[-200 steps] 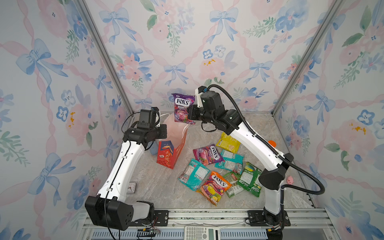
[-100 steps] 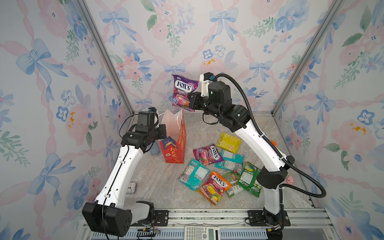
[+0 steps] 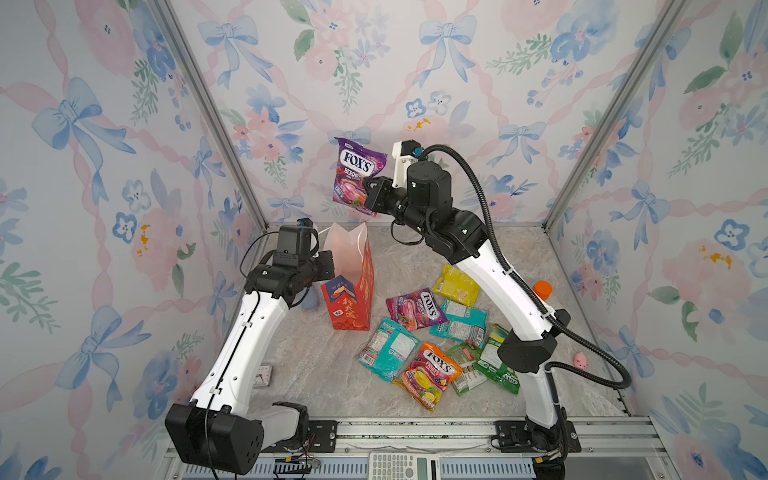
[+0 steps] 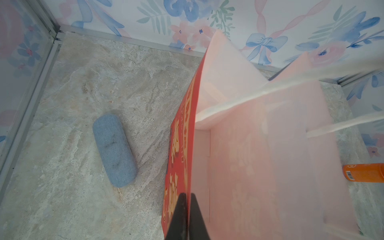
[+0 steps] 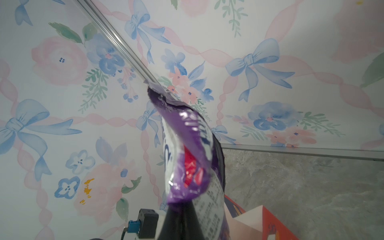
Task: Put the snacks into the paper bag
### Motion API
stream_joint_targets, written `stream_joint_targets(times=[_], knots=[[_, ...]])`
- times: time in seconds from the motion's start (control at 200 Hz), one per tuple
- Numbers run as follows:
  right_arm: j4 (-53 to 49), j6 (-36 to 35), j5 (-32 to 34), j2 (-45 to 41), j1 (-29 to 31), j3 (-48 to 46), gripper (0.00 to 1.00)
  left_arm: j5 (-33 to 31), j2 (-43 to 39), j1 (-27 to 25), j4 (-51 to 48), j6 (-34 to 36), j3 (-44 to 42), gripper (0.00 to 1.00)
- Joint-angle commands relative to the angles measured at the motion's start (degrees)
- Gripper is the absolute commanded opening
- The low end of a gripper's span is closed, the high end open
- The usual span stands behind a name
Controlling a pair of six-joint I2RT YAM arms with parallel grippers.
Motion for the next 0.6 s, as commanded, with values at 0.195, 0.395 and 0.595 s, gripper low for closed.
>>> stream_joint_targets(times=[0.195, 0.395, 0.595], knots=[[9.69, 4.39, 2.85, -8.69, 3.76, -15.09, 0.00, -0.95, -1.23, -0.19, 1.82, -1.65, -1.36, 0.00], [11.41, 3.09, 7.25, -12.77, 5.47, -22.42, 0.00, -1.15, -1.34, -0.23, 2.37, -2.27, -1.81, 0.00], [14.68, 1.21, 12.37, -17.86, 6.19, -30.56, 0.00, -1.09, -1.52, -0.22, 2.72, -2.49, -2.34, 0.00]])
